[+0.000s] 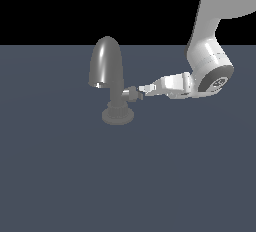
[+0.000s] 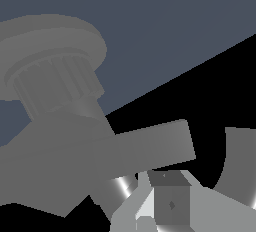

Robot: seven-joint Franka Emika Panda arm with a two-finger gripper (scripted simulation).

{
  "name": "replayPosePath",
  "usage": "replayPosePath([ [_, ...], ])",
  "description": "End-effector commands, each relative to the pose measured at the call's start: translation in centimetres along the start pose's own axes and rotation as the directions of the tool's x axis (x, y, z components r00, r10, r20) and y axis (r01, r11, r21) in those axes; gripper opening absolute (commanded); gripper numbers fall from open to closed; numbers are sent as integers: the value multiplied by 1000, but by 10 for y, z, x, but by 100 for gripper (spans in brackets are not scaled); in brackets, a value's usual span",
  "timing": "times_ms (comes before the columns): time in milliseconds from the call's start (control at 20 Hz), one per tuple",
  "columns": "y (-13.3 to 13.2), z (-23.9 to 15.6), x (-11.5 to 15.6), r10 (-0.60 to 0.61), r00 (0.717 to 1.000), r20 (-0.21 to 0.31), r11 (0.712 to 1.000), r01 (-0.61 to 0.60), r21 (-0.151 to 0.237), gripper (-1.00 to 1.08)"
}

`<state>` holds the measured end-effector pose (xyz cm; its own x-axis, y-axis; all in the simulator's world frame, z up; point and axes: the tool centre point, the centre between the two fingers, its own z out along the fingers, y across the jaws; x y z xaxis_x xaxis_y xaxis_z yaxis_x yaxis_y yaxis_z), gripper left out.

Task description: Turn on the faucet by rotating a designated handle.

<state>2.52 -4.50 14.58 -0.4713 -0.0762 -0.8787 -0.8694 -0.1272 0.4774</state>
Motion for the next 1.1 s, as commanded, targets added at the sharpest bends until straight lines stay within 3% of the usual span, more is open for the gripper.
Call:
replayPosePath([
  [0,-9,1,45,55,998,8,998,-55,5,-100],
  [200,-14,1,64,62,998,10,998,-62,5,-100],
  [250,-8,0,14,-14,1000,0,1000,14,-4,-100],
  [1050,-48,0,59,35,999,6,999,-35,2,-100],
])
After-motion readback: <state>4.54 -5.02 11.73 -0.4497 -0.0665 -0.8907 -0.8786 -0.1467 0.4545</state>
